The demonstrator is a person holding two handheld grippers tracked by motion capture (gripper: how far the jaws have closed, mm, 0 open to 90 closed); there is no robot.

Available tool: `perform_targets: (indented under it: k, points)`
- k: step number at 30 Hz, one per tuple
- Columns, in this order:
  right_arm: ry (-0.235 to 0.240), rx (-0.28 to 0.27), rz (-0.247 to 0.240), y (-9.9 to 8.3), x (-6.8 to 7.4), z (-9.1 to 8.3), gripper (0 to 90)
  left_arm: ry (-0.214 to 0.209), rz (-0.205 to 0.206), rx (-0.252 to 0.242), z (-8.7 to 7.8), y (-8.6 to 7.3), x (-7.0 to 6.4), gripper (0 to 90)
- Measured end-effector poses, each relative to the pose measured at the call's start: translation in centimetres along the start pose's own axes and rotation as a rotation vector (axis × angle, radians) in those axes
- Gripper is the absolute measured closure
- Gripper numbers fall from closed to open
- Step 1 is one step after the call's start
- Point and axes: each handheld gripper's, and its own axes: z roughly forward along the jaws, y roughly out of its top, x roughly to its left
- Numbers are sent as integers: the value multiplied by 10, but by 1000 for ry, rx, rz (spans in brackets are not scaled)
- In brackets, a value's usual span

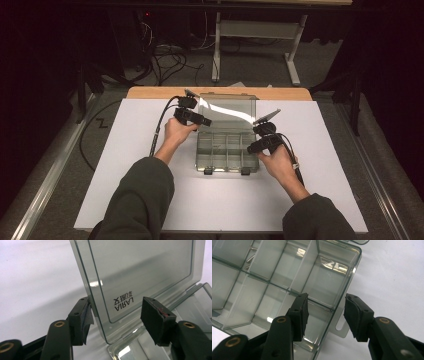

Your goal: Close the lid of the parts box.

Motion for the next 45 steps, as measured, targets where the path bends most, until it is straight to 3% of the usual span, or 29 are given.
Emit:
perform_targets:
  k: [16, 26, 45]
  points:
    - [0, -5, 4, -1, 0, 0, 562, -2, 68, -37, -17, -6, -8, 480]
    - [-1, -17, 0, -2, 0, 0, 562, 39, 136, -50, -23, -12, -15, 520]
    - [-6, -22, -2, -3, 1, 0, 563, 45, 200, -72, -35, -16, -24, 576]
